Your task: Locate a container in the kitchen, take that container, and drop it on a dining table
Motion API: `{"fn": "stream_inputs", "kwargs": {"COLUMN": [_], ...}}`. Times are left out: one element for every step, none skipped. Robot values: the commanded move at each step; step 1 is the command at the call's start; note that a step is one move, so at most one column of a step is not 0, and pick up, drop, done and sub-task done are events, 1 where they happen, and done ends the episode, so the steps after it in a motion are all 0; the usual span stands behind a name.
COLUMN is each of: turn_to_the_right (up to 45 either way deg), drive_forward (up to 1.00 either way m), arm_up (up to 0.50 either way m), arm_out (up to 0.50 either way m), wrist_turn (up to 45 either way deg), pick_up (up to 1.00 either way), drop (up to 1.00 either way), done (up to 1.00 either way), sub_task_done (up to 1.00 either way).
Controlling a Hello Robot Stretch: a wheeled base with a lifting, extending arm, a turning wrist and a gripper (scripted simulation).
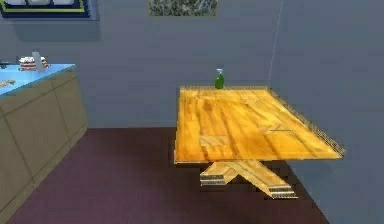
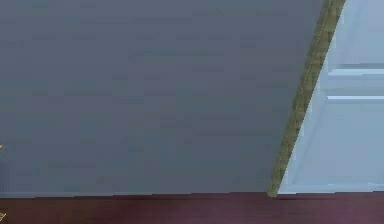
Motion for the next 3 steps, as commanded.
{"fn": "stream_inputs", "kwargs": {"turn_to_the_right": [0.0,-42.0,0.0], "drive_forward": [0.15,0.00,1.00], "arm_up": [0.00,0.00,0.00], "arm_out": [0.00,0.00,0.00], "wrist_turn": [0.0,0.0,0.0], "pick_up": [0.00,0.00,0.00], "drop": [0.00,0.00,0.00], "done": [0.00,0.00,0.00], "sub_task_done": [0.00,0.00,0.00]}}
